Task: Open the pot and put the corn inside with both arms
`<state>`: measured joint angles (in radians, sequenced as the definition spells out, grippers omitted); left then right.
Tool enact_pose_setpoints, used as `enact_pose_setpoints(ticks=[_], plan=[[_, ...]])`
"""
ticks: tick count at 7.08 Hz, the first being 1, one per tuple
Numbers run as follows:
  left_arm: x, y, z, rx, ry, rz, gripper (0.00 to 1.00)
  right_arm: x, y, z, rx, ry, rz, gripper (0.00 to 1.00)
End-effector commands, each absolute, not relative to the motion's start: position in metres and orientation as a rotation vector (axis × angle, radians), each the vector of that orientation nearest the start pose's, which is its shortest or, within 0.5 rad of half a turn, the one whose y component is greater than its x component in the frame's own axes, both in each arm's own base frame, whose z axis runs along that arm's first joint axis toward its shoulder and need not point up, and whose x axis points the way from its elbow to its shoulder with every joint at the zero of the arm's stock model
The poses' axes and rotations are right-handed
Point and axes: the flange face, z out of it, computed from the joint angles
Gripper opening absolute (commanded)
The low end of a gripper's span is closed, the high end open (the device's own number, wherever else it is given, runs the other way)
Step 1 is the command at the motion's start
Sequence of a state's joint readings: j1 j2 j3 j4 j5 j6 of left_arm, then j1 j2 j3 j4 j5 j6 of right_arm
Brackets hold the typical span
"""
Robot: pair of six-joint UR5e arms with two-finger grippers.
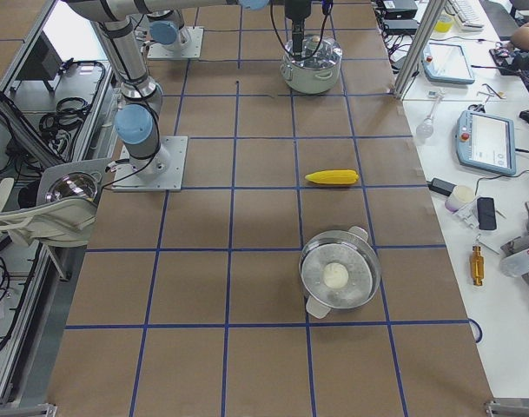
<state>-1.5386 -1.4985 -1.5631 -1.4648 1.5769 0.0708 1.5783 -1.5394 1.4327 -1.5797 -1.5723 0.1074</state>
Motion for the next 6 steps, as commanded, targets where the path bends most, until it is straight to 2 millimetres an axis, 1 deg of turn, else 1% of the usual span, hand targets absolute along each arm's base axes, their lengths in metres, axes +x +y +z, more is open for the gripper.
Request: enact_pose_setpoints(ticks=[1, 4, 6], plan=[[-0.1173, -0.4802, 0.5389, 0.059, 3.112, -0.291, 1.00, 0.1371, -0.5131, 0.5412, 0.156, 3.127, -0.180, 1.00], [-0.1173, -0.4793, 0.5385, 0.059, 3.112, -0.286, 1.00, 0.1363, -0.5132, 0.5411, 0.159, 3.128, -0.178, 1.00], [-0.1175, -0.4772, 0.5334, 0.062, 3.115, -0.277, 1.00, 0.1363, -0.5126, 0.5418, 0.159, 3.127, -0.180, 1.00]])
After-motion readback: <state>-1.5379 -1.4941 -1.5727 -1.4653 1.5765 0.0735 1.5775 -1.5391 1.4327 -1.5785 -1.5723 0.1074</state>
